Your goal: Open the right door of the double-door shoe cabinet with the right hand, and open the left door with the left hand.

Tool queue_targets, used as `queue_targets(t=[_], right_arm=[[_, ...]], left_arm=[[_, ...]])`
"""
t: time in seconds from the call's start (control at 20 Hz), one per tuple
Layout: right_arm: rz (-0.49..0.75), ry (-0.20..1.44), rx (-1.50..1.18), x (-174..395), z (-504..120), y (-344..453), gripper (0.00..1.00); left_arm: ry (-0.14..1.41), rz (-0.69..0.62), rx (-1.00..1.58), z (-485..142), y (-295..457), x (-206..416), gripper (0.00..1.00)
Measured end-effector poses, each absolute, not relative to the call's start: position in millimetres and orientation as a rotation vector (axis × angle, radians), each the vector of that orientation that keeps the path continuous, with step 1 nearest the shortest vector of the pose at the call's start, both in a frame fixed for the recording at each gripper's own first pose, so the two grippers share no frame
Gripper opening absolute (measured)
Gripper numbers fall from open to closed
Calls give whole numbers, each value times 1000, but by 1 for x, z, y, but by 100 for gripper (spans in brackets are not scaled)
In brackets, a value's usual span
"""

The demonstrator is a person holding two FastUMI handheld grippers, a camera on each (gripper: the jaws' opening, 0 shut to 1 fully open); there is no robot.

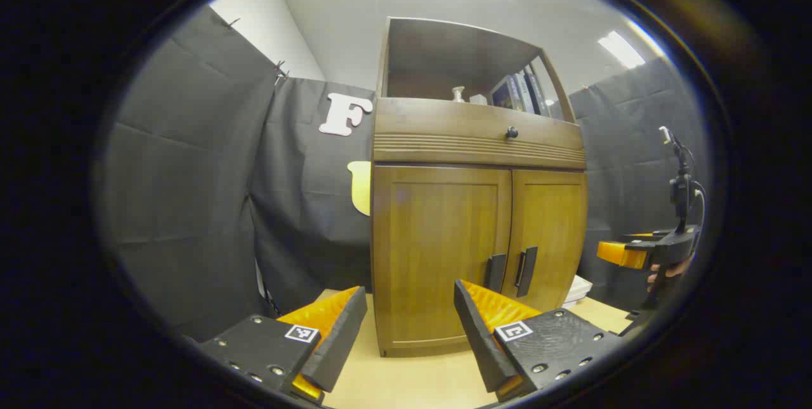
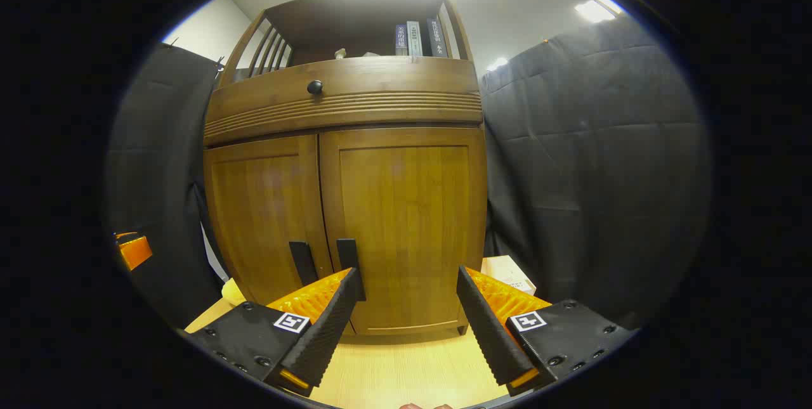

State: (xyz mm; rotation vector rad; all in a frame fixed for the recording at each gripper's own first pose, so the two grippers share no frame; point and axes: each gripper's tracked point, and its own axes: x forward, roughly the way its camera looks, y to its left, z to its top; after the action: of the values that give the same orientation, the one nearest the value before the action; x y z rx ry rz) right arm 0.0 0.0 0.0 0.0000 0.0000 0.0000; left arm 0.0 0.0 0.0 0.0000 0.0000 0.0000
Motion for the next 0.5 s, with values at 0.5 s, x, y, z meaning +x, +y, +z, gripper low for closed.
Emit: queue_targets(t=[0.5], right_arm=[[12, 10, 28, -11, 0, 6, 94]], left_arm=[[10, 15, -25, -7, 6, -12, 84]])
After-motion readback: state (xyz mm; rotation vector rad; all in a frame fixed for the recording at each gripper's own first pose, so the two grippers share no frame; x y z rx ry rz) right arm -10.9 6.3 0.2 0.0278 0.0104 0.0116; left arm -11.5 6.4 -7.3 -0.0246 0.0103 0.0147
